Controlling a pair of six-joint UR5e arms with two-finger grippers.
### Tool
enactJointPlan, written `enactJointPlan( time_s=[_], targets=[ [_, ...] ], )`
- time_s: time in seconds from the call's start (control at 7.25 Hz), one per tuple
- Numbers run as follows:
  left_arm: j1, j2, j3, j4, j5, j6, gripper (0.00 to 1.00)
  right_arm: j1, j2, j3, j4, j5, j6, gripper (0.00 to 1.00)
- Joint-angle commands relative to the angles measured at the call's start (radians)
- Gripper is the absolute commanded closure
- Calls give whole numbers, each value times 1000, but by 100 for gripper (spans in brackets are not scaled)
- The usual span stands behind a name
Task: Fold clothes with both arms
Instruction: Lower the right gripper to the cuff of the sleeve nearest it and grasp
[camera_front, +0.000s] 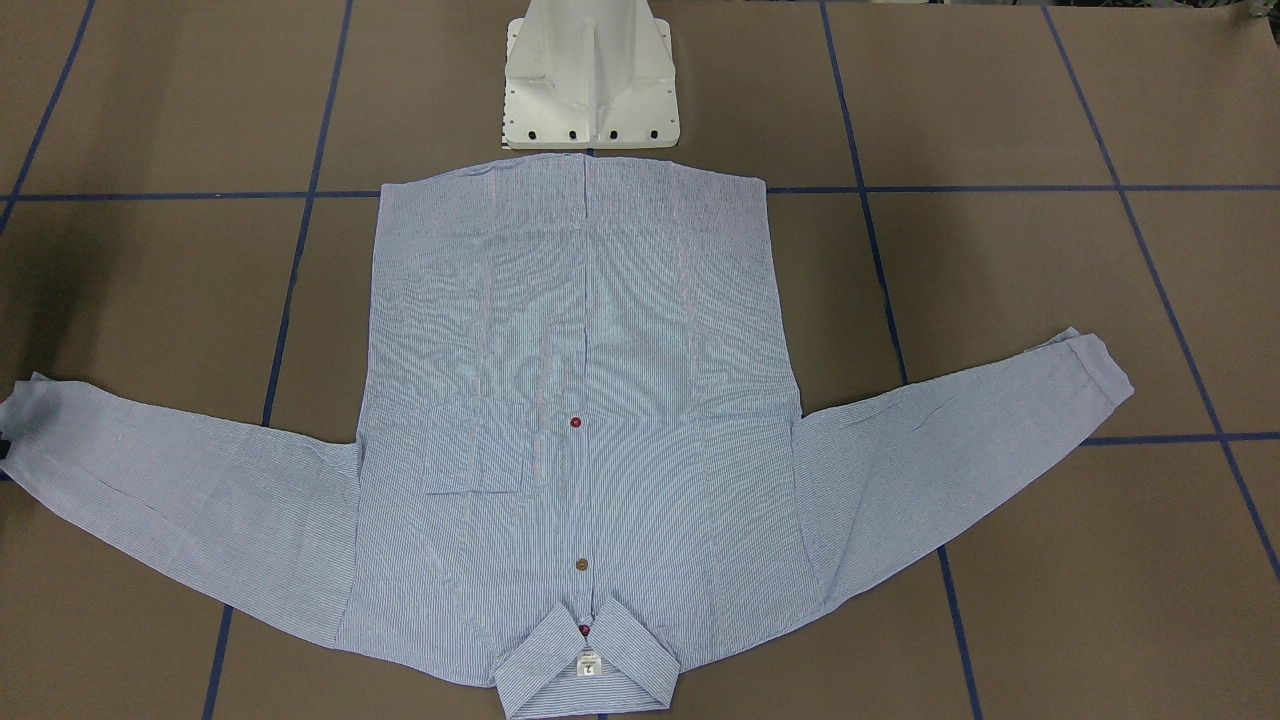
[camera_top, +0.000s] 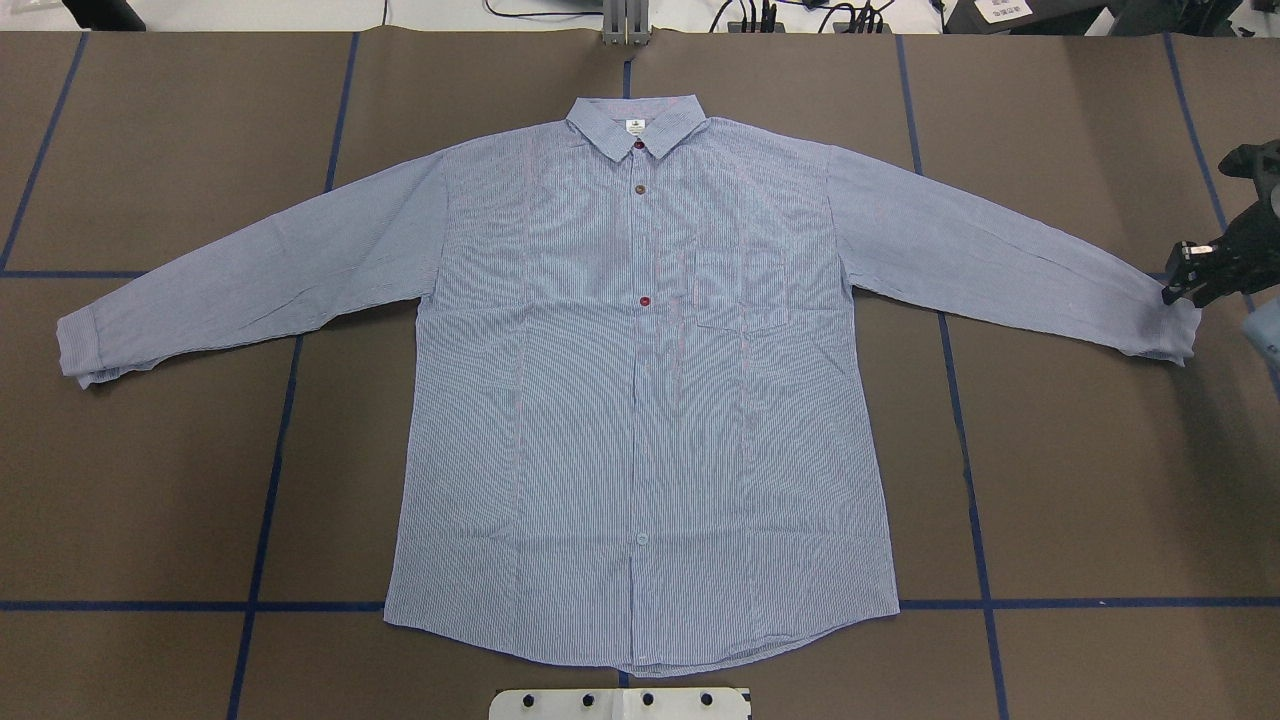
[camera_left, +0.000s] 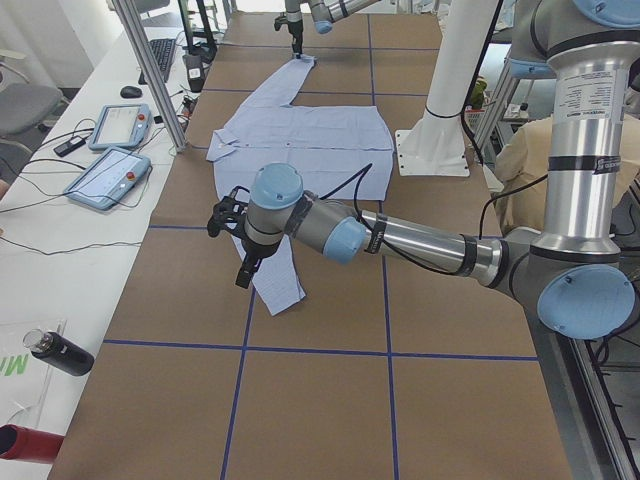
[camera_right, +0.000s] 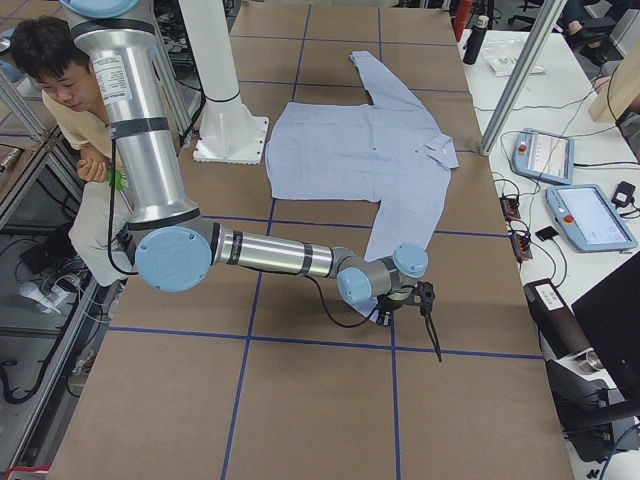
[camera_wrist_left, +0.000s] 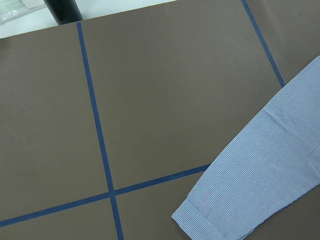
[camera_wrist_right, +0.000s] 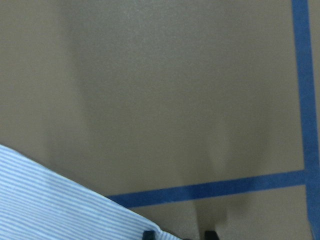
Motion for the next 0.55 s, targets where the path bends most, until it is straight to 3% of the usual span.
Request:
enactJointPlan(
  time_s=[0.0, 0.41],
  targets=[
    [0, 0, -5, 0, 0, -1, 1, 0, -2, 2, 0, 1, 1, 100],
    [0, 2, -8, 2, 0, -4, 1, 4, 7, 23, 0, 5, 6, 100]
  ],
)
